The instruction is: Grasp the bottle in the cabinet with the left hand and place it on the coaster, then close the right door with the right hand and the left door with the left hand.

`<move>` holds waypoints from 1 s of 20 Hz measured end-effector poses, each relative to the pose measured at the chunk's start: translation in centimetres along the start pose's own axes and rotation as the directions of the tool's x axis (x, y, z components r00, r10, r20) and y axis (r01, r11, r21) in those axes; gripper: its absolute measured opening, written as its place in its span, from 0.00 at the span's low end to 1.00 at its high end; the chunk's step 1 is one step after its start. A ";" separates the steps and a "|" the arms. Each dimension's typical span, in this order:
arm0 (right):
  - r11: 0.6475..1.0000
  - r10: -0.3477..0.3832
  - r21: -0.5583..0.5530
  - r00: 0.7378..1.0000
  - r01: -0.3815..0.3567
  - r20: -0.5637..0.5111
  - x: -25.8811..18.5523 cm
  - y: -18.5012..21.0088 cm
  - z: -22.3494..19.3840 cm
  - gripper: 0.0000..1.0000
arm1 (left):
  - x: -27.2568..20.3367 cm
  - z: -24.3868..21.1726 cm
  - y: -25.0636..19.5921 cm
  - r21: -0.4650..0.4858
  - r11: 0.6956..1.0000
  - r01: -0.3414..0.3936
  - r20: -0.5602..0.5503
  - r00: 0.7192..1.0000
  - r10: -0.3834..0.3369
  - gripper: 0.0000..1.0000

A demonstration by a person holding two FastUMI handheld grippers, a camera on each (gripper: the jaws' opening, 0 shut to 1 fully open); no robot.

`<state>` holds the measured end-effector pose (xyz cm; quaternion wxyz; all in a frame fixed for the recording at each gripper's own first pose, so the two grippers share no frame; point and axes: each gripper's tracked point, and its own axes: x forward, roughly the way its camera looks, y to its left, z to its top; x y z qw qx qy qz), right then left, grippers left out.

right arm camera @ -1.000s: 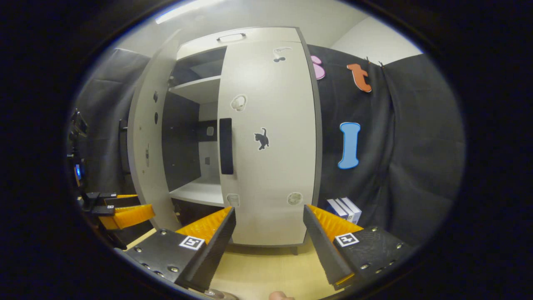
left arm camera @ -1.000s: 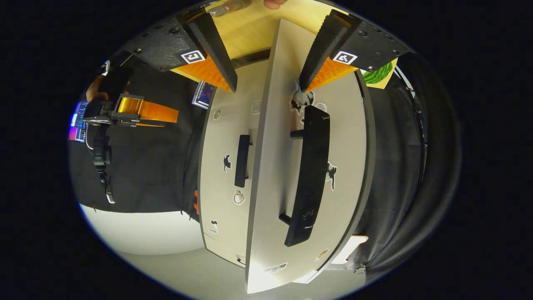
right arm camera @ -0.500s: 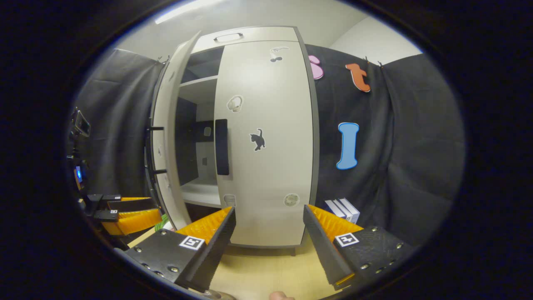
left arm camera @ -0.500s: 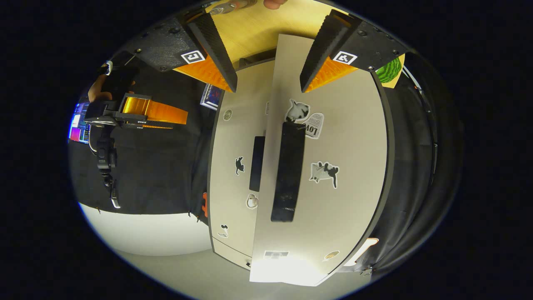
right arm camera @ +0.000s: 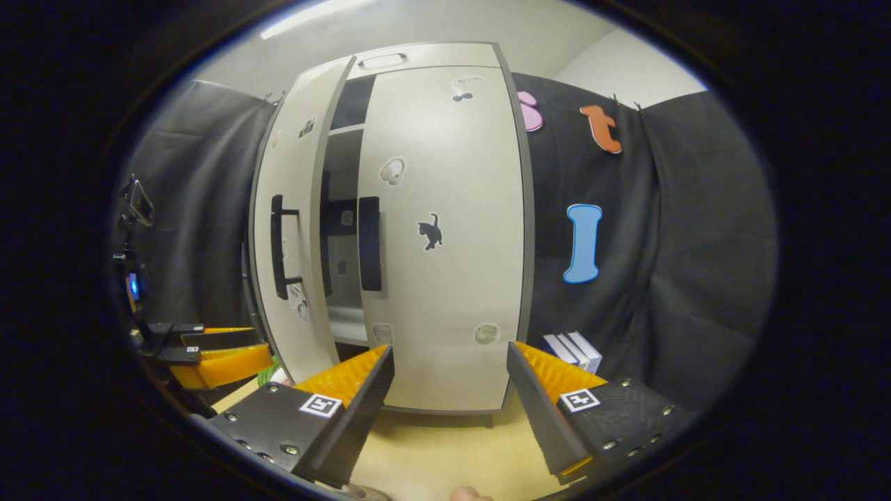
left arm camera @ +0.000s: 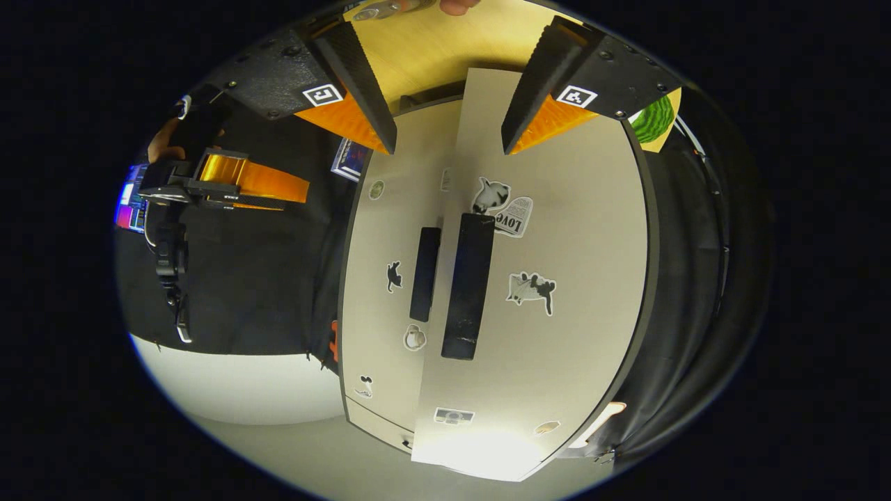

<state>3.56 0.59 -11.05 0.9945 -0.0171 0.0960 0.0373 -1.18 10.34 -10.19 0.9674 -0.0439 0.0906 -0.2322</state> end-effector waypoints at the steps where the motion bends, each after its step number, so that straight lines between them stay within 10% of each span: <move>1: 1.000 0.001 -0.002 1.000 -0.001 0.002 0.0 0.0 0.1 0.98 | 0.1 0.1 0.1 -0.001 1.000 -0.006 0.002 1.000 0.006 0.96; 20: 0.996 -0.090 -0.012 0.989 0.092 0.115 -2.4 -3.0 5.7 0.93 | -0.1 7.1 -0.1 0.018 0.920 -0.392 0.124 0.914 0.387 0.96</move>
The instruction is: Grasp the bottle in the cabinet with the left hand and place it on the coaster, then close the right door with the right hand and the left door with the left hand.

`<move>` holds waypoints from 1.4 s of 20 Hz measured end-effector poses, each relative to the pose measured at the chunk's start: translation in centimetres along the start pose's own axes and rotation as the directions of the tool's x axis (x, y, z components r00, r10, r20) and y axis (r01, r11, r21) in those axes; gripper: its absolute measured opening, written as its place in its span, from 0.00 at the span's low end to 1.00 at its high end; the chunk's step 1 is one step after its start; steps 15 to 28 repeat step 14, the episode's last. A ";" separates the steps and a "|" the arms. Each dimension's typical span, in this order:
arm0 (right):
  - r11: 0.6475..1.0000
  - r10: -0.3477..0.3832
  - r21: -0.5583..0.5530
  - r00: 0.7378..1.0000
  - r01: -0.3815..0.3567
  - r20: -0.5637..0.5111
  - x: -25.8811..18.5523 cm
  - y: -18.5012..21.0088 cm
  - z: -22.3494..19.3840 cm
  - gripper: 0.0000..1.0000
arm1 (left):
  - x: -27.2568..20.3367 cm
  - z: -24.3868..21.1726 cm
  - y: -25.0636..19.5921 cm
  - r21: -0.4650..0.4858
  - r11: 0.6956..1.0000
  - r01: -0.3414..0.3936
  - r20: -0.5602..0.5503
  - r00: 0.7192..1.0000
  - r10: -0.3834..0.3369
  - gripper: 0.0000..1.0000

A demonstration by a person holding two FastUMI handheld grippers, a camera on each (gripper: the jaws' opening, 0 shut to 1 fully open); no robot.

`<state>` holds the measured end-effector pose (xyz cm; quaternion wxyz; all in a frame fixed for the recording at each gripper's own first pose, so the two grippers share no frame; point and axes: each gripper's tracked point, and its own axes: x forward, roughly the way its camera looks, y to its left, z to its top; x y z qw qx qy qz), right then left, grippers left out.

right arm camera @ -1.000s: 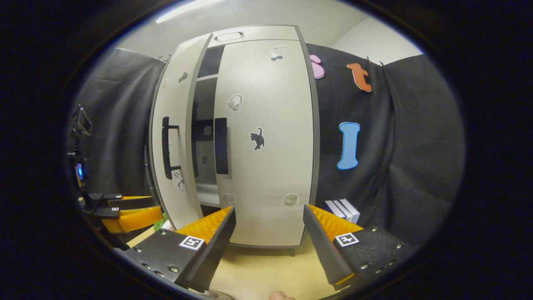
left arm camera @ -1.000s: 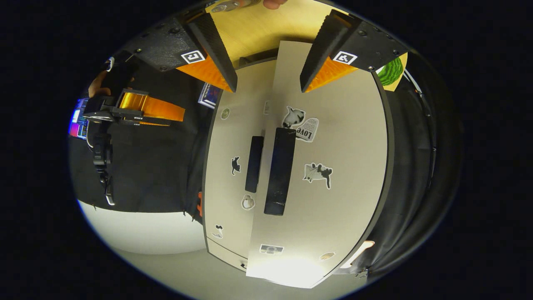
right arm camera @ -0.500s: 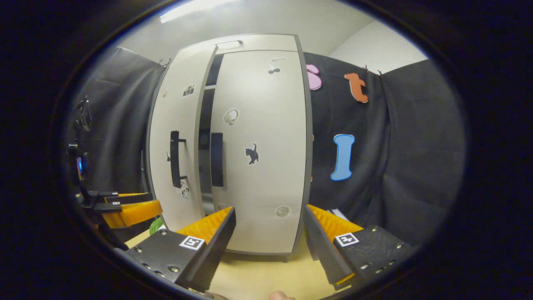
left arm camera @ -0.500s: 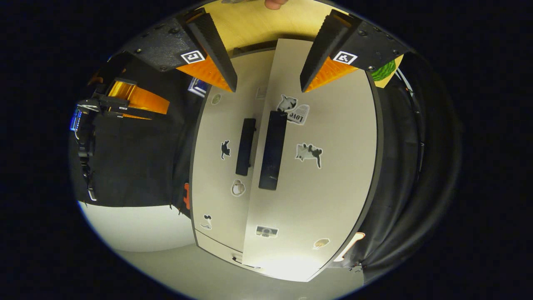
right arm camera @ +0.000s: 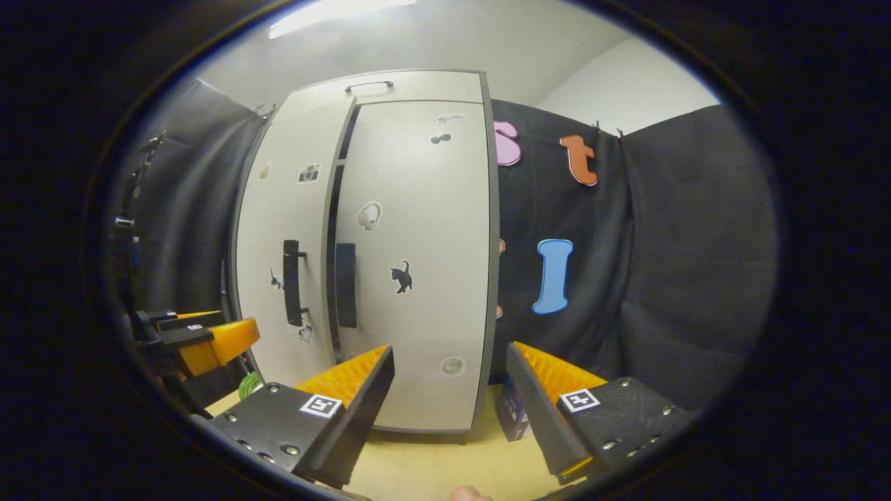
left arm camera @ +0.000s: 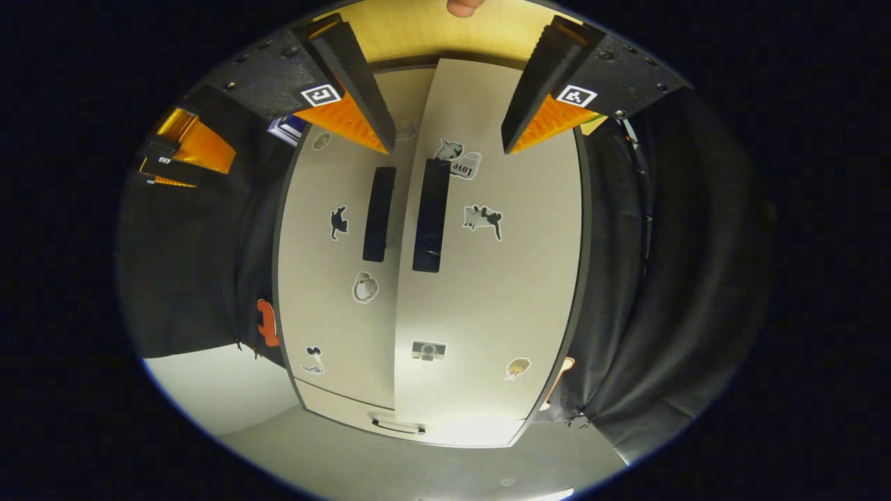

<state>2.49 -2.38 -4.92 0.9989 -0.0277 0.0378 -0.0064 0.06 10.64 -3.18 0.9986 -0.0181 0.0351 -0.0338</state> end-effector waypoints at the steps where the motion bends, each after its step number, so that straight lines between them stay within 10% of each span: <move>1: 1.000 0.005 0.000 1.000 -0.005 0.004 -0.2 -0.4 0.1 0.98 | -0.2 0.2 -0.4 0.004 1.000 0.001 0.004 1.000 -0.001 0.96; 28: 0.999 0.044 0.005 0.998 -0.044 0.044 -1.0 -7.0 2.0 0.98 | -1.5 2.3 -7.9 0.038 0.999 -0.016 0.073 0.997 0.013 0.93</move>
